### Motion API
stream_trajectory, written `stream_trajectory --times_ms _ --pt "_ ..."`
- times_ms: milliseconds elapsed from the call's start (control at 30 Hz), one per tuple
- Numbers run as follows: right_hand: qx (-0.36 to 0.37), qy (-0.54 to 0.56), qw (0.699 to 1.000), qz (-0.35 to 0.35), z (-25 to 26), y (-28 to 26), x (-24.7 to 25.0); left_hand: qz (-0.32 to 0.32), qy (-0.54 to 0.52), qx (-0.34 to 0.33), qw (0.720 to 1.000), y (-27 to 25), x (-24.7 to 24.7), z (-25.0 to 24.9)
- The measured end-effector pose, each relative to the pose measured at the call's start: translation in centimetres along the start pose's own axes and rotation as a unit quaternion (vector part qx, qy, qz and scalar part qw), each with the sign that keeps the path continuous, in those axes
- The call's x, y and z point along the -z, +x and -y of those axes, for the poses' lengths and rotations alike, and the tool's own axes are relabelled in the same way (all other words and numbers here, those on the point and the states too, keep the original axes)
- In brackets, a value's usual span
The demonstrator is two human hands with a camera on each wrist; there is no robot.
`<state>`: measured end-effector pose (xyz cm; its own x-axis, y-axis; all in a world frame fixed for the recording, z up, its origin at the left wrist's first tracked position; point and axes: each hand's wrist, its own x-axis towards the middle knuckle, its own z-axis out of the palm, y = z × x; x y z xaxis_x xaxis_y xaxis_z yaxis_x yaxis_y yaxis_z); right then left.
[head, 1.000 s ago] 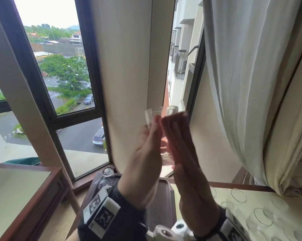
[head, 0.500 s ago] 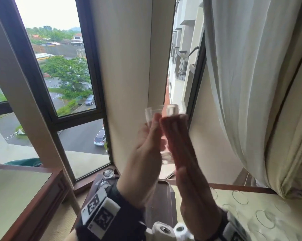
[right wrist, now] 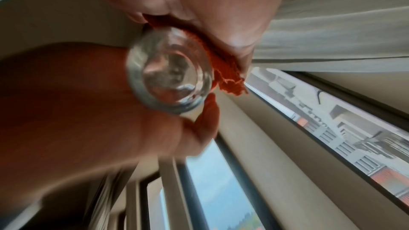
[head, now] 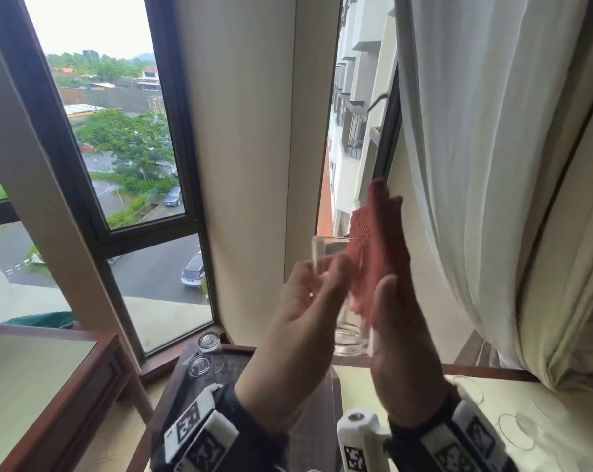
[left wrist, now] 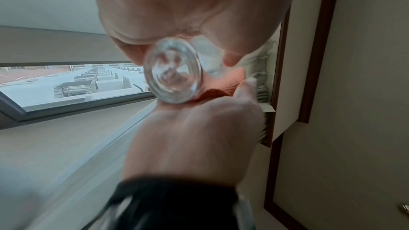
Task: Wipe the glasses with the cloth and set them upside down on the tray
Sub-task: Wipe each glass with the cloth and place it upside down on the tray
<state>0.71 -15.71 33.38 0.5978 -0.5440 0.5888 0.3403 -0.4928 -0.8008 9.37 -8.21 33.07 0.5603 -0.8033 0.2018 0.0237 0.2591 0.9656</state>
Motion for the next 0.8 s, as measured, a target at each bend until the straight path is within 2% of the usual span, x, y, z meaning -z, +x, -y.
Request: stream_trajectory --times_ms 67,100,233,300,333,367,467,500,533,600,700,800 --pt "0.117 -0.045 0.991 0.047 -0.7 -1.3 -1.4 -0.017 -0.017 0.001 1.000 0.6 0.8 -0.2" --pt "0.132 -0.056 0.988 0.060 -1.5 -2.2 -1.9 -0.023 -0.029 -0.001 0.999 0.9 1.4 -0.4" --pt "0.055 0.004 0.998 0.021 -3.7 -3.4 -2.8 -0.058 -0.056 -0.021 0.997 2.1 2.9 -1.2" --pt "0.056 -0.007 0.998 -0.016 -4.2 -2.5 -2.5 -0.031 -0.050 -0.041 0.997 1.9 2.7 -1.1" --pt "0.026 0.011 0.999 -0.033 -3.6 -1.7 -2.1 -0.010 -0.033 -0.048 0.998 1.6 2.3 -1.1" --pt "-0.012 0.034 0.999 -0.038 -2.9 -0.8 -1.7 0.008 -0.006 -0.052 0.999 1.5 2.1 -0.5" --pt "-0.043 0.026 0.998 -0.037 -0.8 0.8 -1.1 0.025 0.023 -0.049 0.998 1.1 1.2 -0.1" --pt "-0.013 0.003 1.000 -0.016 0.0 0.9 -1.4 0.019 0.023 -0.040 0.999 1.1 1.2 0.1" --pt "0.056 -0.048 0.997 0.011 0.4 0.7 -1.8 0.006 0.016 -0.027 0.999 1.3 1.3 0.1" --pt "0.144 -0.129 0.980 0.055 -0.5 -0.7 -2.8 -0.025 -0.022 -0.009 0.999 1.8 2.2 -0.1" --pt "0.136 -0.105 0.983 0.069 -2.2 -2.4 -3.3 -0.038 -0.046 -0.011 0.998 2.4 3.8 -0.9" --pt "0.070 -0.027 0.997 0.022 -3.4 -2.7 -3.1 -0.013 -0.041 -0.049 0.998 1.7 3.6 -1.3"
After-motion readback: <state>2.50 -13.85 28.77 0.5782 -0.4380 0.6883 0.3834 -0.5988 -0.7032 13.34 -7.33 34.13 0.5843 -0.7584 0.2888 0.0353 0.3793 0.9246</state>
